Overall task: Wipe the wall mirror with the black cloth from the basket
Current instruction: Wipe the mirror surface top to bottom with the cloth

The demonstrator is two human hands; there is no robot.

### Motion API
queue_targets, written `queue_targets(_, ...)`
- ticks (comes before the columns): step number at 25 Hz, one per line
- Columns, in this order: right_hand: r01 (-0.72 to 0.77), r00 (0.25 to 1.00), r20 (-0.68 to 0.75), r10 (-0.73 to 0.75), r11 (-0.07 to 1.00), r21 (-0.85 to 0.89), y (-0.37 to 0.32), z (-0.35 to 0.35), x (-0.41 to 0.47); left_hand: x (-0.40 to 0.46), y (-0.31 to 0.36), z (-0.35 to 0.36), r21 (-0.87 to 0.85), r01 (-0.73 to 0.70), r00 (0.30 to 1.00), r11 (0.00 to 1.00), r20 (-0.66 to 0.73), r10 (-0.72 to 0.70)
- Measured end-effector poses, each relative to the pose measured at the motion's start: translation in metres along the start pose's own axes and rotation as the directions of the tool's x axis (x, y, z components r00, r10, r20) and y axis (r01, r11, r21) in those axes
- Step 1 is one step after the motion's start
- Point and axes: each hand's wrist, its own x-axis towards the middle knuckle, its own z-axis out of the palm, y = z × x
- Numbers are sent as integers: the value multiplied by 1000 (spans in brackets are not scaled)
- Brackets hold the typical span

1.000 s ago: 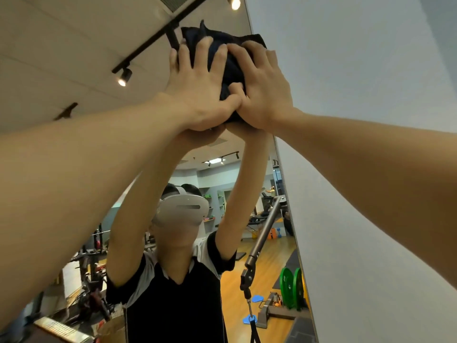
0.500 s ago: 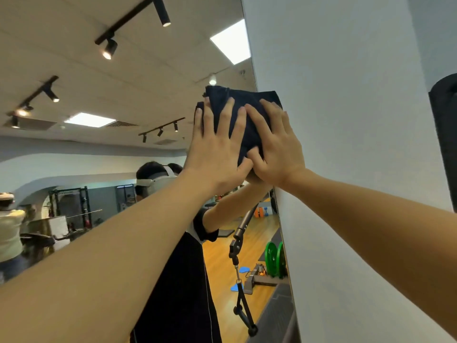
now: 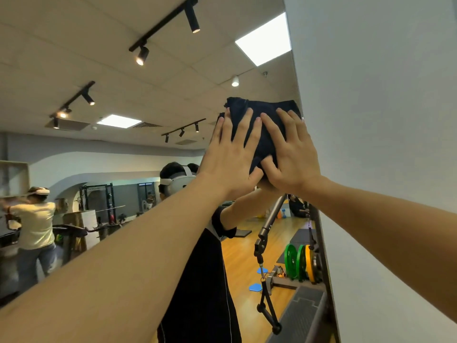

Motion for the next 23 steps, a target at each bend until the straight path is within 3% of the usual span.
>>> queue_targets(10,17,1000,-6,-17,999,39,-139,29,19,-83,-115,-27,64,14,998,998,52,-17)
queue_targets(23,81,990,113,-88,994,70,-366,73,51,-229,-299,-80,167,61,980,984,177,-91)
